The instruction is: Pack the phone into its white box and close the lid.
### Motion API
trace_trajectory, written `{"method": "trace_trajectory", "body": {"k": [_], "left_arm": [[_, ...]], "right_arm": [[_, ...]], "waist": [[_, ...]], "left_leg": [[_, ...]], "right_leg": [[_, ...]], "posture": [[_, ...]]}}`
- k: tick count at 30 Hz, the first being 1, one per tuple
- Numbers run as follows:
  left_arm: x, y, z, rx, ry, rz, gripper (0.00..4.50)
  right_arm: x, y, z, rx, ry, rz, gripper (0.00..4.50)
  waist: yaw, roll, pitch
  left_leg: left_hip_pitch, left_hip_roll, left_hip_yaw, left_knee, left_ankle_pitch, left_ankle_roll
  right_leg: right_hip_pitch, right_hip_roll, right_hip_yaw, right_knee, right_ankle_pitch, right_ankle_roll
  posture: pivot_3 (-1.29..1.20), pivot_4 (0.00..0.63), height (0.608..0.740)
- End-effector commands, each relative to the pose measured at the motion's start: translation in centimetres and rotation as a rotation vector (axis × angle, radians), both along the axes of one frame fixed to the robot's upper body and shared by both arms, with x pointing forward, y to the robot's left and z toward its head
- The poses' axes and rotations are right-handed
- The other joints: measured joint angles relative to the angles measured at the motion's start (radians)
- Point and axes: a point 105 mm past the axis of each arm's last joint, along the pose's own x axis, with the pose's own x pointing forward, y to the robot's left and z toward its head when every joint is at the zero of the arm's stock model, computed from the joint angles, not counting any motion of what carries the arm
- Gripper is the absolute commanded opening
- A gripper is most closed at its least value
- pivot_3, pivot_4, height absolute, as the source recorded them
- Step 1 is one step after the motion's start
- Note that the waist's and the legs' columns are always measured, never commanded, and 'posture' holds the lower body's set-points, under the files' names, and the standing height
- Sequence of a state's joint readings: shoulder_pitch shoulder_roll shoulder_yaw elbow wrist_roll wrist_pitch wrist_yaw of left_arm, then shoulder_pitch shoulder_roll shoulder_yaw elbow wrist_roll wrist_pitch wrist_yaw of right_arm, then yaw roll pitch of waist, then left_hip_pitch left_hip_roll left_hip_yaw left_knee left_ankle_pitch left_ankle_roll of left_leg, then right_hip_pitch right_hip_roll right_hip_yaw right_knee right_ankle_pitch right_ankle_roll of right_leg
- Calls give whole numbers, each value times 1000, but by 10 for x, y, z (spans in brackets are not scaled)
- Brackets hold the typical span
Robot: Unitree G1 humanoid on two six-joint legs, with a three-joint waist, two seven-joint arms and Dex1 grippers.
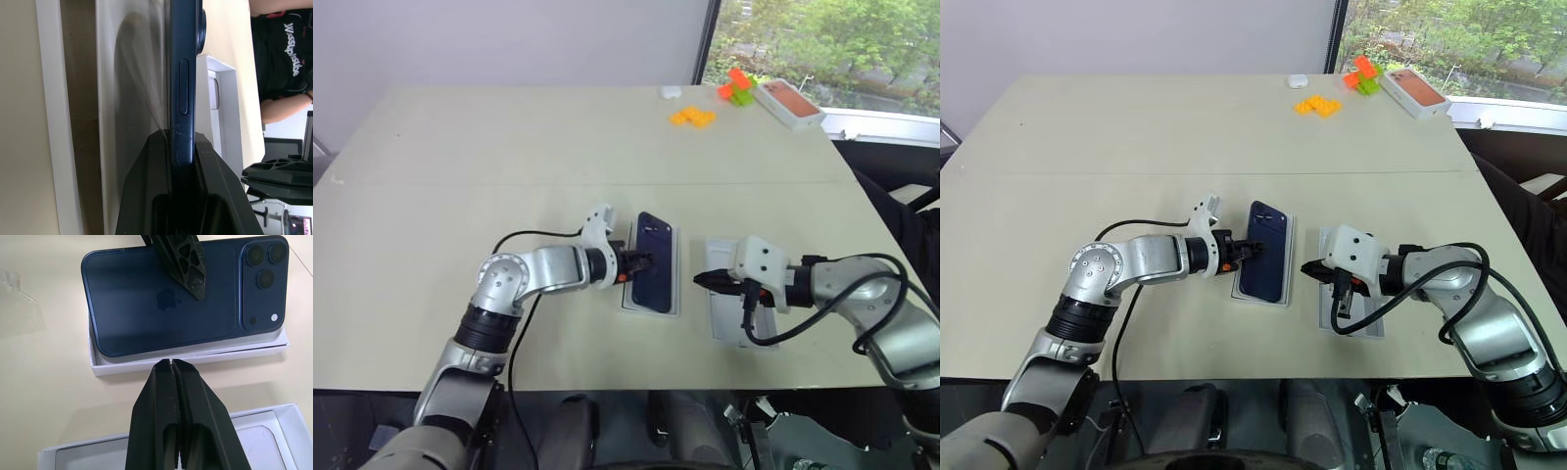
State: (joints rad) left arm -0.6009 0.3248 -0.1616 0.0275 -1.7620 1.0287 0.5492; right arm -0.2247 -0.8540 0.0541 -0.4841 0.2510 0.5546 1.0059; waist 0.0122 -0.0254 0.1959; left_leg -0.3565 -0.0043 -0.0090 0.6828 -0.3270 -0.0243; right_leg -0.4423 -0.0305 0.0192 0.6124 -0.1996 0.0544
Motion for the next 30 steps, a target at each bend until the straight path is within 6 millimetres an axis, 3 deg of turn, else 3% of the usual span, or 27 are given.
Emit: {"method": "trace_trajectory", "body": {"k": [1,3,12,18,22,27,30], "left_arm": [[2,-1,13,-38,-42,-3,0],[2,-2,13,-39,-43,-3,0],[1,2,19,-53,-62,-1,4097],[0,20,26,-45,-80,25,4097],[-8,38,42,-39,-136,18,4097],[-8,68,66,-59,-217,85,4097],[-3,91,72,-39,-250,166,4097]], "right_arm": [[-2,3,8,1,-34,22,76],[-2,3,8,0,-34,23,76],[-1,5,8,-2,-37,33,0],[-1,6,8,-3,-39,35,0],[-1,6,9,-1,-41,35,0],[2,9,10,14,-52,35,0],[6,13,13,39,-67,30,0]], "waist": [[0,0,0],[0,0,0],[0,0,0],[-1,0,0],[-2,0,0],[0,0,0],[-1,0,0]], "left_leg": [[0,0,0,0,0,0],[0,0,0,0,0,0],[0,0,0,0,0,0],[0,0,0,0,0,0],[0,1,0,0,0,0],[0,1,0,0,0,-1],[1,1,0,0,0,-1]], "right_leg": [[0,0,0,0,0,0],[0,0,0,0,1,1],[0,0,0,0,1,1],[0,0,0,1,1,1],[0,0,0,1,1,1],[0,0,0,1,0,0],[0,-1,0,1,-1,-1]], "posture": [[0,150,740],[0,150,740],[0,150,740],[0,150,740],[0,150,740],[0,150,740],[0,150,740]]}}
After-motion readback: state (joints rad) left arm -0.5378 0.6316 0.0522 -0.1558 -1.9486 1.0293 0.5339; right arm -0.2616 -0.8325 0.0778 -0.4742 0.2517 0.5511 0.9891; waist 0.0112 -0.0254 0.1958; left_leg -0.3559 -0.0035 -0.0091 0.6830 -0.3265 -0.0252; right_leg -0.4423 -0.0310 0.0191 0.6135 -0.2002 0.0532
